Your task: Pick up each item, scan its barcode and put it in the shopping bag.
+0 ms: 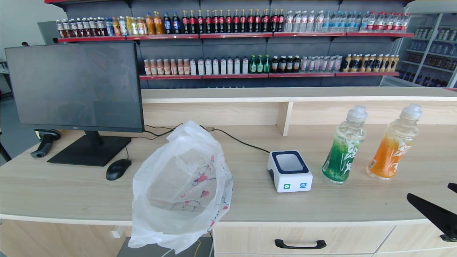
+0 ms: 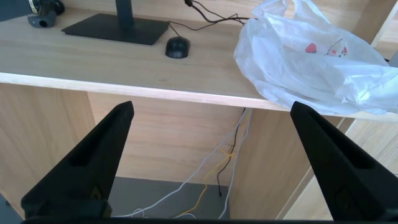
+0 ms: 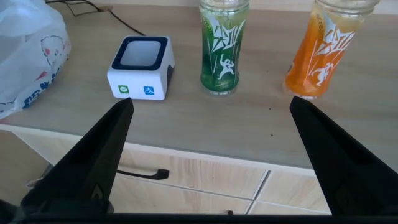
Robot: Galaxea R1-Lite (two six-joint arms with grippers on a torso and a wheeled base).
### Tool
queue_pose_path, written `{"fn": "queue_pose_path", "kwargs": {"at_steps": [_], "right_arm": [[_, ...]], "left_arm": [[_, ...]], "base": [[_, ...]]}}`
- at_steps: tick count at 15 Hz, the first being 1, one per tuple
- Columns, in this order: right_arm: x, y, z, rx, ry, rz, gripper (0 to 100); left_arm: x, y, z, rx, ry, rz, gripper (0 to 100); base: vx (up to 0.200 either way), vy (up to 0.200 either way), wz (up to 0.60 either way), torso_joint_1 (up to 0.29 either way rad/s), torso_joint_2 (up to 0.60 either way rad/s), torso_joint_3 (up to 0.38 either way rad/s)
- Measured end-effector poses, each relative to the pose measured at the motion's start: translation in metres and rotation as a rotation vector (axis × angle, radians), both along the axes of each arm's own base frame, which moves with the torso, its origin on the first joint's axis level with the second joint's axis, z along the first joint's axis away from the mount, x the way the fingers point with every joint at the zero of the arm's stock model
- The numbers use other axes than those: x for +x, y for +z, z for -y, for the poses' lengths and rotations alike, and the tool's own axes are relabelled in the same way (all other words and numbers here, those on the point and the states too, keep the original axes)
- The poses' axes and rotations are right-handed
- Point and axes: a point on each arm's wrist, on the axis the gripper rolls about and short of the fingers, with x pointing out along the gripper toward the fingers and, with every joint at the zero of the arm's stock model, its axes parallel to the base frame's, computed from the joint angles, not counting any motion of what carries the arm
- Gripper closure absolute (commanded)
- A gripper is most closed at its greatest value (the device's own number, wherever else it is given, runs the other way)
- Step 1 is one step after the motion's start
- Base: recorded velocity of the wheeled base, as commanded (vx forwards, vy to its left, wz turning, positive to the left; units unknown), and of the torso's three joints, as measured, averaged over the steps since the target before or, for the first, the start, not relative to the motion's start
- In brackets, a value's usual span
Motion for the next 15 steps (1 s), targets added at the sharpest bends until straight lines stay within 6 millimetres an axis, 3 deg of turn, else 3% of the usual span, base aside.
{"fn": "queue_pose_path", "kwargs": {"at_steps": [3,8,12,15], "right_arm": [[0.014,-0.006,-0.002,0.02,0.02,-0.068,0],[0.034,0.002,-0.01,0.112,0.055,-0.062,0],[0.068,0.015,-0.015,0.164,0.061,0.056,0],[0.09,0.005,-0.018,0.11,0.069,0.107,0]], "left_arm": [[0.0,0.0,0.0,0.0,0.0,0.0,0],[0.0,0.0,0.0,0.0,0.0,0.0,0],[0.0,0.0,0.0,0.001,0.0,0.0,0],[0.0,0.0,0.0,0.001,0.001,0.0,0]], "base": [[0.0,0.0,0.0,0.0,0.0,0.0],[0.0,0.0,0.0,0.0,0.0,0.0],[0.0,0.0,0.0,0.0,0.0,0.0],[0.0,0.0,0.0,0.0,0.0,0.0]]}}
